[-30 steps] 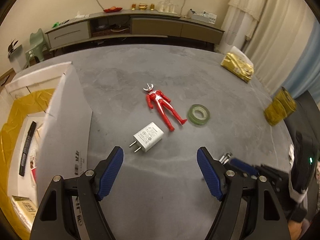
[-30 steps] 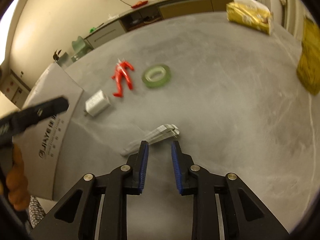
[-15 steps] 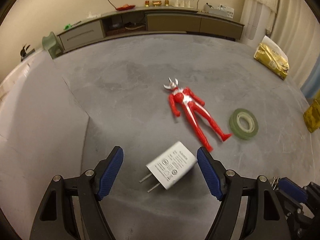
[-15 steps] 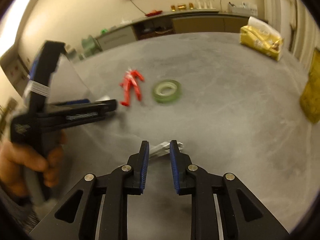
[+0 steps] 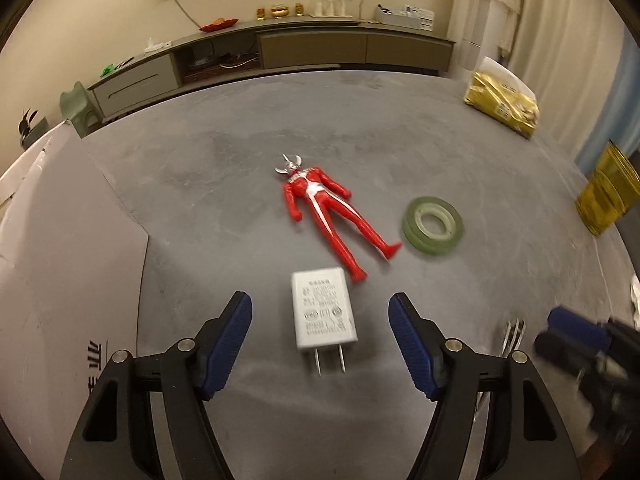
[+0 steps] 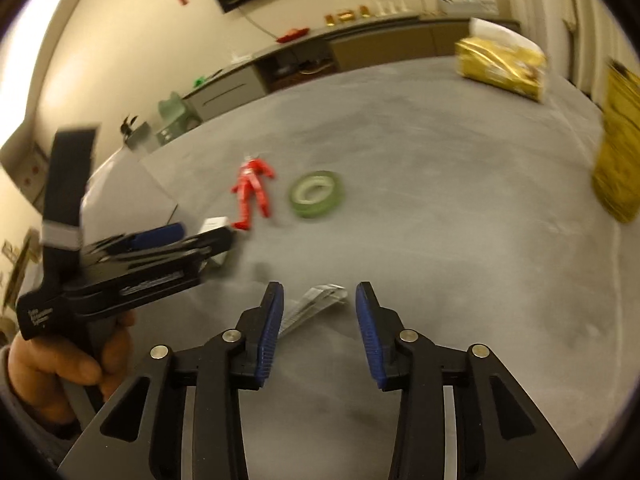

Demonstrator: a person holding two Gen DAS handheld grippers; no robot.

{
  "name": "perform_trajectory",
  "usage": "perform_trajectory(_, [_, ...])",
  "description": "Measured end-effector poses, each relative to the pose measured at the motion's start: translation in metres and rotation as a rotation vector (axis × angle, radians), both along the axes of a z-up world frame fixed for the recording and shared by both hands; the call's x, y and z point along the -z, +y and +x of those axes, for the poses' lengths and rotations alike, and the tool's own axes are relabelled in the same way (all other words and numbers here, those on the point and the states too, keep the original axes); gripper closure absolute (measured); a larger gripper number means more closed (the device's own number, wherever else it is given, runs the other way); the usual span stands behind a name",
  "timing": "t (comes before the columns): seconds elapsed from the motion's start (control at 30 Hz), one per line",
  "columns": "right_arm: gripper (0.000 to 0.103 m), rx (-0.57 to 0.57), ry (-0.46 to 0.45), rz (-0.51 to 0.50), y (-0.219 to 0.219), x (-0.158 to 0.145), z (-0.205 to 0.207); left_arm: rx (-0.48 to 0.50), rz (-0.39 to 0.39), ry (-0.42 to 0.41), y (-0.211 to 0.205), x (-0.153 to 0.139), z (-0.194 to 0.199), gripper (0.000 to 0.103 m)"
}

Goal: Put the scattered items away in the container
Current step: 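Move the left tool to the white charger while the right tool approaches the silver nail clipper, then grasp the white charger with the left tool while the right tool grasps the nail clipper, then lift the charger with the left tool while the right tool carries the nail clipper toward the box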

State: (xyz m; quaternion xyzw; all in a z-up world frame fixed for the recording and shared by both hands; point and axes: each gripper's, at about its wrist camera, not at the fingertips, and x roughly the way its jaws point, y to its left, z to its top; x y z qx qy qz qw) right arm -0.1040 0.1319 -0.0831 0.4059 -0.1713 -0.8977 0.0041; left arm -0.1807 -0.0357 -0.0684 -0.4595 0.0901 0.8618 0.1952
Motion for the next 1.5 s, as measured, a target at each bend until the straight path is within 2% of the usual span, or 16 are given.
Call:
perform_trajectory(0.23, [0.067,-0.004,-0.042,0.046,0.006,0.011,0.0,-0.024,-0.003,-0.02,0.001,0.019,-0.008,0.031])
perform_trajectory(0.37, [0.074,-0.016,-0.044,0.019,0.01,0.011,0.001,0.005,-0.002,-0.014,0.005,0.017,-0.005,0.057])
perform_trajectory(0.43, [0.074,-0.012,-0.052,0.026,0.01,0.01,0.001,0.018,-0.003,-0.018,0.007,0.015,-0.004,0.06])
perform_trajectory(0.53, [0.068,0.013,-0.083,0.021,0.011,0.008,0.0,0.023,-0.004,-0.022,0.006,0.014,0.002,0.06])
perform_trajectory(0.63, [0.058,0.04,-0.084,0.012,0.008,0.008,-0.005,-0.021,0.003,-0.026,0.001,0.016,-0.002,0.038])
perform_trajectory(0.7, [0.057,0.035,-0.078,0.032,0.001,0.008,-0.007,-0.058,0.022,-0.021,-0.005,0.017,-0.004,0.035])
perform_trajectory(0.77, [0.065,-0.003,-0.081,0.053,-0.003,0.008,-0.007,-0.066,0.031,-0.013,-0.006,0.017,-0.006,0.035])
perform_trajectory(0.8, [0.081,-0.026,-0.091,0.059,-0.003,0.009,-0.006,-0.057,0.029,-0.009,-0.006,0.017,-0.006,0.035])
perform_trajectory(0.83, [0.087,-0.044,-0.1,0.052,-0.001,0.009,-0.004,-0.046,0.019,-0.002,-0.005,0.017,-0.004,0.045])
perform_trajectory(0.87, [0.09,-0.054,-0.104,0.048,0.002,0.009,-0.001,-0.028,0.013,0.006,-0.004,0.016,-0.002,0.068])
perform_trajectory(0.9, [0.09,-0.065,-0.108,0.054,0.004,0.009,0.002,-0.009,0.014,0.001,-0.002,0.015,0.0,0.072])
perform_trajectory(1.13, [0.089,-0.045,-0.109,0.083,0.012,0.009,0.008,0.01,-0.003,0.007,-0.001,0.014,0.018,0.071])
perform_trajectory(1.23, [0.088,-0.046,-0.059,0.132,0.003,0.011,0.007,0.002,-0.017,0.043,-0.001,0.016,0.021,0.054])
perform_trajectory(1.3, [0.092,-0.043,-0.053,0.132,0.004,0.011,0.008,0.011,0.005,0.033,0.0,0.017,0.017,0.054])
perform_trajectory(1.33, [0.093,-0.036,-0.053,0.104,0.008,0.011,0.008,0.02,0.01,0.029,0.0,0.016,0.016,0.071])
perform_trajectory(1.5, [0.093,-0.024,-0.019,0.004,0.014,0.002,0.016,0.045,0.023,0.009,0.0,0.013,0.028,0.072])
